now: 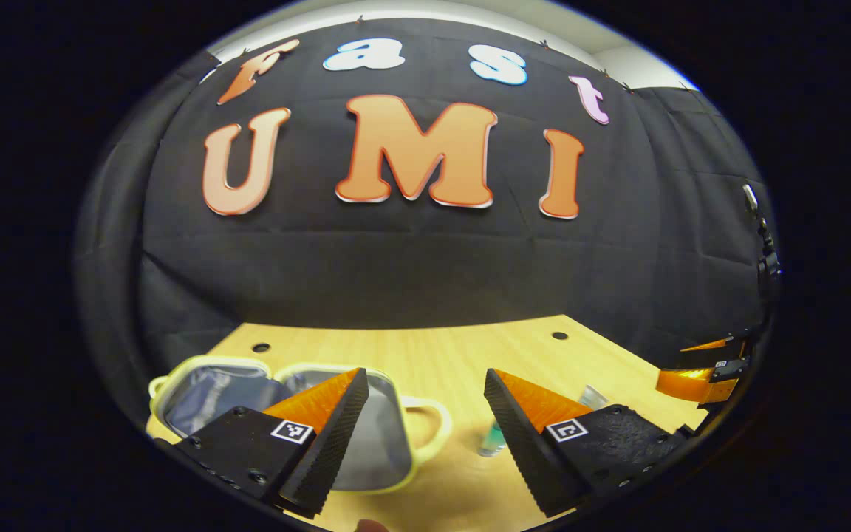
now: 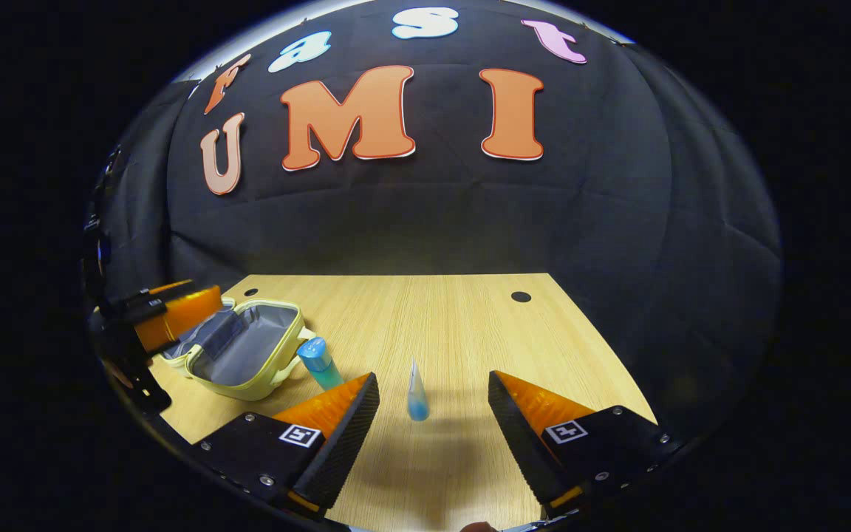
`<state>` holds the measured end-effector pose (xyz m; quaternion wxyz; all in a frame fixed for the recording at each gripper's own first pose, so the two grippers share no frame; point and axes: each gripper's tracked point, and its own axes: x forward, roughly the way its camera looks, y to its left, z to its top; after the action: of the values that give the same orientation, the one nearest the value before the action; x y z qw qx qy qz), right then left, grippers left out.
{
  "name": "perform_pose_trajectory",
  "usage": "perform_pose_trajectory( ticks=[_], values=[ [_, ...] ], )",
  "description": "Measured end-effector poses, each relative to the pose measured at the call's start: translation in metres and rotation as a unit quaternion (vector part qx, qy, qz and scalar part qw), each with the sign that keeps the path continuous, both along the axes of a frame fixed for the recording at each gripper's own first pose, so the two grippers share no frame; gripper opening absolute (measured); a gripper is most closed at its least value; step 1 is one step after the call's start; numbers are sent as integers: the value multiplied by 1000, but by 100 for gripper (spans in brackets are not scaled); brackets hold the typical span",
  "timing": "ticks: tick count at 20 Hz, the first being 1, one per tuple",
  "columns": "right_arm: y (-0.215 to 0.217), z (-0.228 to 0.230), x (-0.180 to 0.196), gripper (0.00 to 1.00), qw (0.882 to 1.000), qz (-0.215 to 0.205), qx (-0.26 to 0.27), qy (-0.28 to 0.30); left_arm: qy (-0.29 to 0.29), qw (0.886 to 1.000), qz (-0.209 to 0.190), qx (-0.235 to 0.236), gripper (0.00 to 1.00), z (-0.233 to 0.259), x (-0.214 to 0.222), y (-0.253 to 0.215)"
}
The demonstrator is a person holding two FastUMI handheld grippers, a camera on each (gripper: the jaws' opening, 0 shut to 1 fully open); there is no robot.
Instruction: First open the suitcase, pack the skin care products into it, and then close the suitcase.
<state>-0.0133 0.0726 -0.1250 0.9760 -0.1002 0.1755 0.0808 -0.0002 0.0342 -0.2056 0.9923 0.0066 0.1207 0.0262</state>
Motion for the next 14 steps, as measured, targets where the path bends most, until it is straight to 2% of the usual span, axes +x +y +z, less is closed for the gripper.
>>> perform_pose_trajectory(
  ticks=[3, 8, 14],
  values=[
    [-7, -8, -1, 95, 1000, -2, -16, 4, 30, 999, -31, 7, 98, -40, 8, -40],
    [-27, -21, 1, 95, 1000, -20, -8, 22, 72, 995, -69, 16, 98, -99, 21, -80],
    [-63, -36, 6, 95, 998, -50, -15, 44, 90, 993, -59, 55, 99, -158, 53, -89]
  ],
)
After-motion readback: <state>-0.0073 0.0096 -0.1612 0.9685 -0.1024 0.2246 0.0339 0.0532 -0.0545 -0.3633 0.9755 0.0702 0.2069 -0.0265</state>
